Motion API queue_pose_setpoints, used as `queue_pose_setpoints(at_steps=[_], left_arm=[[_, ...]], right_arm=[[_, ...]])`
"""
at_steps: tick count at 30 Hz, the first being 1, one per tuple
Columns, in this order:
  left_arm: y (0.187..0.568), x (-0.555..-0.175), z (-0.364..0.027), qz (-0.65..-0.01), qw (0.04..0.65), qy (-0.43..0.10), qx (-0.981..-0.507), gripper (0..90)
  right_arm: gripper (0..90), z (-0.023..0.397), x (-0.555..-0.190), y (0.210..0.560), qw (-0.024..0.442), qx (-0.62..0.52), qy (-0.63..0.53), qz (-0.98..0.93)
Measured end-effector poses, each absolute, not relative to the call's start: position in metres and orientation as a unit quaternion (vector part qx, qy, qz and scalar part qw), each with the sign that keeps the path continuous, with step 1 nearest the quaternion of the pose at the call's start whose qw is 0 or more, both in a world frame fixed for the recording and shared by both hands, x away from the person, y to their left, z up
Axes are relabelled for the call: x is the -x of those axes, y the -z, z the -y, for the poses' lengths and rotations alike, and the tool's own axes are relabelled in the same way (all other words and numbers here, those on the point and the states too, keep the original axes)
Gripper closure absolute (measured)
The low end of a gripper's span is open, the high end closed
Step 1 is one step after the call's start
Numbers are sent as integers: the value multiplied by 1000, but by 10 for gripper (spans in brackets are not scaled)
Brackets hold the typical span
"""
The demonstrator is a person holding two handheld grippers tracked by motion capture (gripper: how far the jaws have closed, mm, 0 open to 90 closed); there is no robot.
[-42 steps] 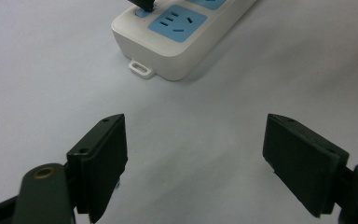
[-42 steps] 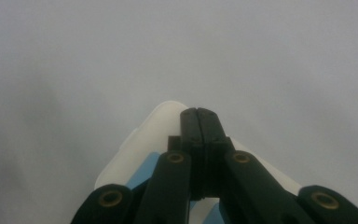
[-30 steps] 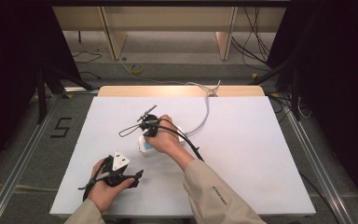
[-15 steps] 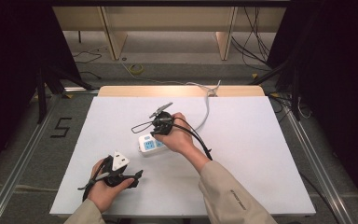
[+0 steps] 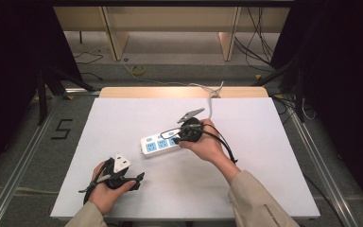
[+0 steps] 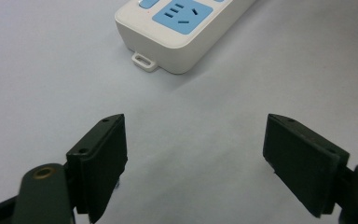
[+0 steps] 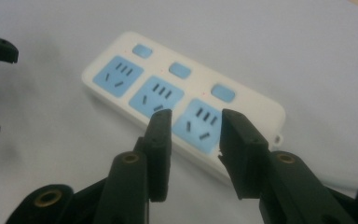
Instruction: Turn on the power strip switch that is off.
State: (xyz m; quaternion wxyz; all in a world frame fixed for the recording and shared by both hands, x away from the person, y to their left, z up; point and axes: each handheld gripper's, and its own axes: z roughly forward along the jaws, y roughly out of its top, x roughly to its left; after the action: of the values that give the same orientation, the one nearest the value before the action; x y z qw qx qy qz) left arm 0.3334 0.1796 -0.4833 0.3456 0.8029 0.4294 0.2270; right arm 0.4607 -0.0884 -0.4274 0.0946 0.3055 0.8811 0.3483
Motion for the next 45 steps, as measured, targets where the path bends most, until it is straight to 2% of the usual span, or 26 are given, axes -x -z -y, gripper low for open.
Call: queue_pose_setpoints(at_steps=[12,33,45], left_arm=[[484,-333,-179,-431,340,-225,-805,215],[485,-334,-180,-433,339,-224,-805,214],[486,-335,-182,-437,338,-225,-803,213]], right_arm=[[591,158,-437,428,118,-333,-365,-861],[530,232,-401,443,149,-377,-372,-835],[456,263,-383,457,155,-397,-383,-820]])
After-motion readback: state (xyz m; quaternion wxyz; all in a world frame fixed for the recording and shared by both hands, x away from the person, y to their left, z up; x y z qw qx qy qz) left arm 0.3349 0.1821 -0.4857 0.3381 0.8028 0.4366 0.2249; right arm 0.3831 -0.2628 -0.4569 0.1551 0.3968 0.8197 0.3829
